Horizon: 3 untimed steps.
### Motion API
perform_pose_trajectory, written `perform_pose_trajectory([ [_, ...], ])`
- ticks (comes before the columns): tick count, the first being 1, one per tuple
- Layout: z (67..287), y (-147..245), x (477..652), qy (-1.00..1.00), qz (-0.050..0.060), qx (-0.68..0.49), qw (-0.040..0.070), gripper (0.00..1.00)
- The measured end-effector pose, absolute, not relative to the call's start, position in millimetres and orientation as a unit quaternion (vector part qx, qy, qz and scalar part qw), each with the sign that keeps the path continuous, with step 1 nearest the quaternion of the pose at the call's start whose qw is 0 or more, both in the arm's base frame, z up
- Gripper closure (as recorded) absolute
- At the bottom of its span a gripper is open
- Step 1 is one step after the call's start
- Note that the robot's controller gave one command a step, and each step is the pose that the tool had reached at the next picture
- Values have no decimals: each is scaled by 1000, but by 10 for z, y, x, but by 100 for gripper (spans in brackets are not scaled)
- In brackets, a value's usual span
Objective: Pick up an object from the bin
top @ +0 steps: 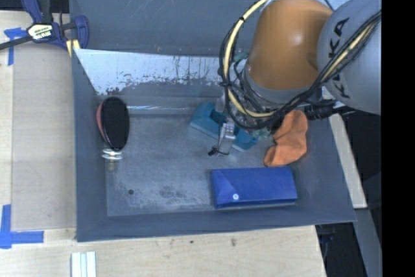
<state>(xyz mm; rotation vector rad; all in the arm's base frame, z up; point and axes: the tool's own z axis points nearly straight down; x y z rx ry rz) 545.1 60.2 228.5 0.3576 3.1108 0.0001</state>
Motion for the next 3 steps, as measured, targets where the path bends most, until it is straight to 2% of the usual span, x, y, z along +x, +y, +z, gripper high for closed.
perform_pose_trajectory([
  [1,1850,530,5708,989,1,146,2,0],
  [2,1836,33,5880,989,0,150,2,0],
  [3,1405,-227,5833,990,0,142,4,0],
])
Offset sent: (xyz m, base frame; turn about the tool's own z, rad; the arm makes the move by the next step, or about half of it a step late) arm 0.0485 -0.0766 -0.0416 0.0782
